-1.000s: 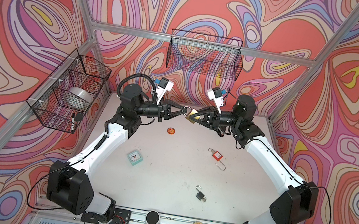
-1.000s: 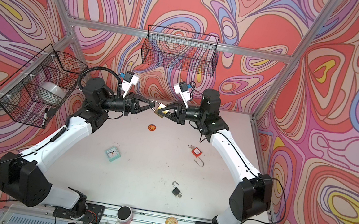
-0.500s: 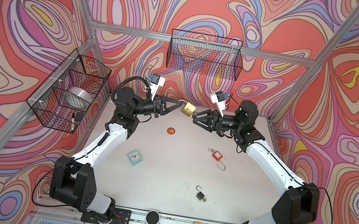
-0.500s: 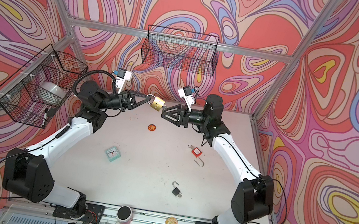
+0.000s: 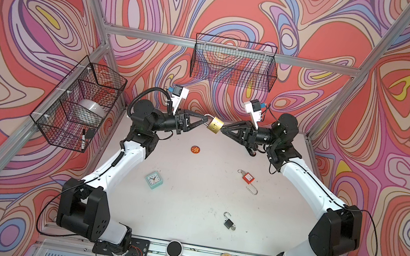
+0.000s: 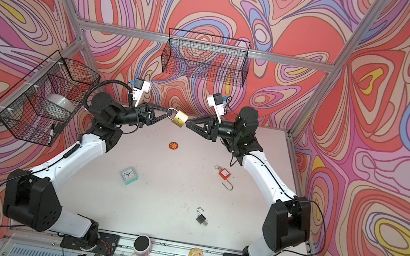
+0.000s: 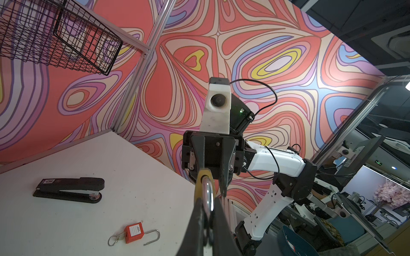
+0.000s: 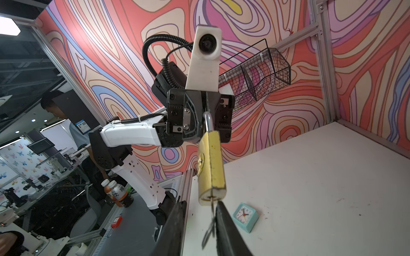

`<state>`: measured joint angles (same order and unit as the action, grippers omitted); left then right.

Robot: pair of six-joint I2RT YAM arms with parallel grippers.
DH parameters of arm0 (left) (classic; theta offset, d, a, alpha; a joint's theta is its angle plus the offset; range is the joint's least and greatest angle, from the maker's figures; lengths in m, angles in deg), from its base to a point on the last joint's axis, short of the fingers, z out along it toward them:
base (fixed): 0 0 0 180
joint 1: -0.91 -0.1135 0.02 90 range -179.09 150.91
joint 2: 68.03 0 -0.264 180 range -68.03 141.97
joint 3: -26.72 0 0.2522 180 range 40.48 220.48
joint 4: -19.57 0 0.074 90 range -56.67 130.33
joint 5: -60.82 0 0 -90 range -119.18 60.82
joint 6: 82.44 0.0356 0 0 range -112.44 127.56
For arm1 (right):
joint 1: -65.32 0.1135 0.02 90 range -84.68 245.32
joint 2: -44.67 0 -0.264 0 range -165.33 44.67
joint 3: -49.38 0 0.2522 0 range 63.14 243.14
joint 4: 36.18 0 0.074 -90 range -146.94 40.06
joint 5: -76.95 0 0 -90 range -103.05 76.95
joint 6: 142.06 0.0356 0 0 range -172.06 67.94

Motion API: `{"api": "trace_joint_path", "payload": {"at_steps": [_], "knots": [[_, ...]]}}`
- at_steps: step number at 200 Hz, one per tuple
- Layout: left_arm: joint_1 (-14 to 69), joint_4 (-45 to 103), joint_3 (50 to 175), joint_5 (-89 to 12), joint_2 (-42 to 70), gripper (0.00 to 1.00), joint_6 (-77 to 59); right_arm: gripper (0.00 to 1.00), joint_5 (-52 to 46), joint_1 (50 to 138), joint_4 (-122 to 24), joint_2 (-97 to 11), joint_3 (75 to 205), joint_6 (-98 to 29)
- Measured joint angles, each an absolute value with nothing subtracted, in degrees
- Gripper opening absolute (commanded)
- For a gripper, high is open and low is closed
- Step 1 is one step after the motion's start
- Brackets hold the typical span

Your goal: Lock with the key

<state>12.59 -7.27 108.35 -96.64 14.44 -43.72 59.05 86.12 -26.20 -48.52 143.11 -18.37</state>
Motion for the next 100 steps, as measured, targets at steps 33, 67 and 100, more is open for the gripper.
{"api": "trace_joint_path", "payload": {"at_steps": [33, 67, 100], "knots": [[12.6, -7.3, 107.9, -96.7, 14.2, 0.00, -43.7, 0.01, 59.0, 86.0, -25.1, -49.8, 143.6, -17.0], [12.7, -8.1, 107.4, -96.4, 13.7, 0.00, -43.7, 0.00, 58.7, 86.0, -24.7, -50.0, 143.6, -16.4], [12.5, -10.7, 106.1, -95.9, 13.7, 0.00, -45.2, 0.00, 58.5, 86.0, -24.4, -50.0, 143.3, -16.2]]}}
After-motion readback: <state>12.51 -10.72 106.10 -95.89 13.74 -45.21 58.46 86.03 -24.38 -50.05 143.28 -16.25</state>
